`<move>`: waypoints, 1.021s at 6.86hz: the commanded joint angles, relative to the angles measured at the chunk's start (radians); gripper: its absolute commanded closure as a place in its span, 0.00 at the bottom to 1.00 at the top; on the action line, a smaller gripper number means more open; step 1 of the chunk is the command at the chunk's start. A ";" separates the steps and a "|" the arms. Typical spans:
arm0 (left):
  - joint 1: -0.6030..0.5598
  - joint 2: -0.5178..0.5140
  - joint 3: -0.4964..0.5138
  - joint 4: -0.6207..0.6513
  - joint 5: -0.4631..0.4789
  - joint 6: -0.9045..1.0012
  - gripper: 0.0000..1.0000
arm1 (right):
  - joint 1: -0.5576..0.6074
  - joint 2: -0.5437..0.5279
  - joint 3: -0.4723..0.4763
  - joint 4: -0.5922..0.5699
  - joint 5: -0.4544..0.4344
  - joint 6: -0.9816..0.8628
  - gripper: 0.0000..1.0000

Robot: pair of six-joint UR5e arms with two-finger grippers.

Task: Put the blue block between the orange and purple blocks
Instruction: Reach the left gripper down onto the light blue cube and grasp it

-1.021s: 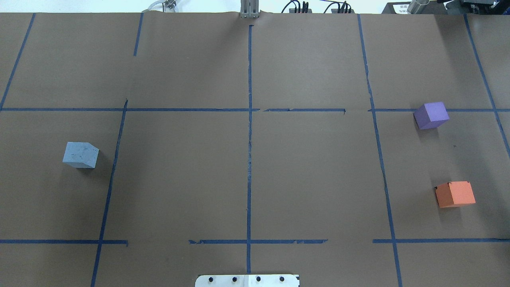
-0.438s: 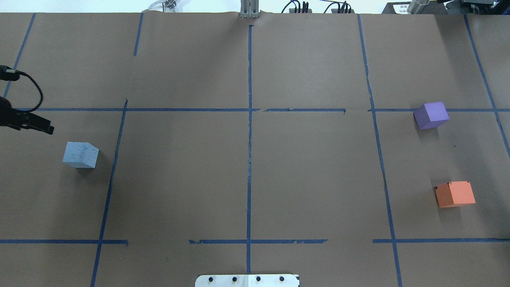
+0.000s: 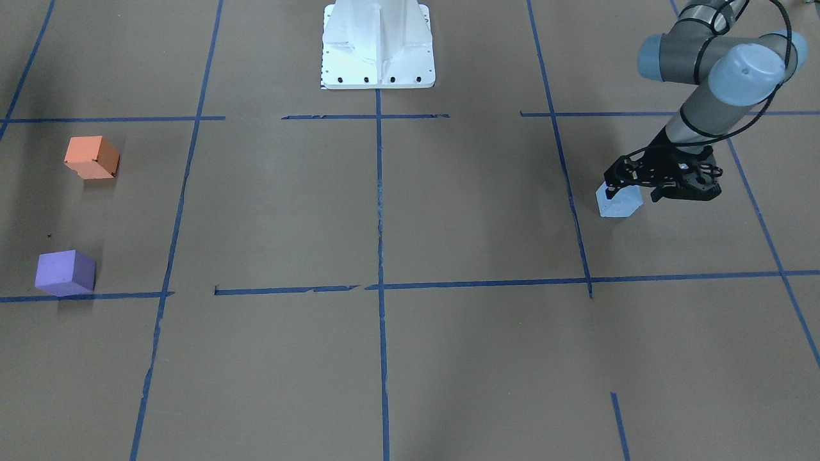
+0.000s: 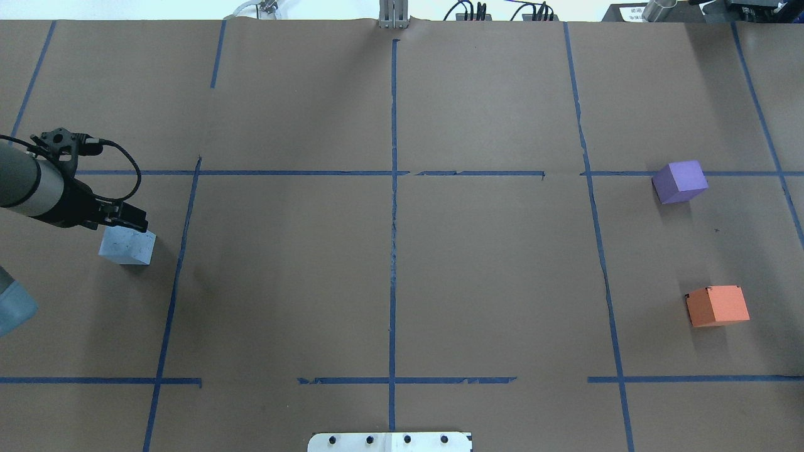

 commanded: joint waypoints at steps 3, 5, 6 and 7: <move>0.053 -0.005 0.060 0.000 0.023 -0.016 0.00 | 0.000 -0.001 -0.005 0.000 0.000 0.000 0.00; 0.070 -0.005 0.057 0.000 0.023 -0.018 0.12 | 0.000 -0.001 -0.005 0.000 0.000 -0.002 0.00; 0.070 -0.005 0.054 0.003 0.023 -0.018 0.52 | 0.000 -0.001 -0.003 0.000 0.000 0.000 0.00; 0.065 -0.003 0.032 0.010 0.017 -0.016 0.63 | 0.000 -0.001 -0.003 0.000 0.000 0.000 0.00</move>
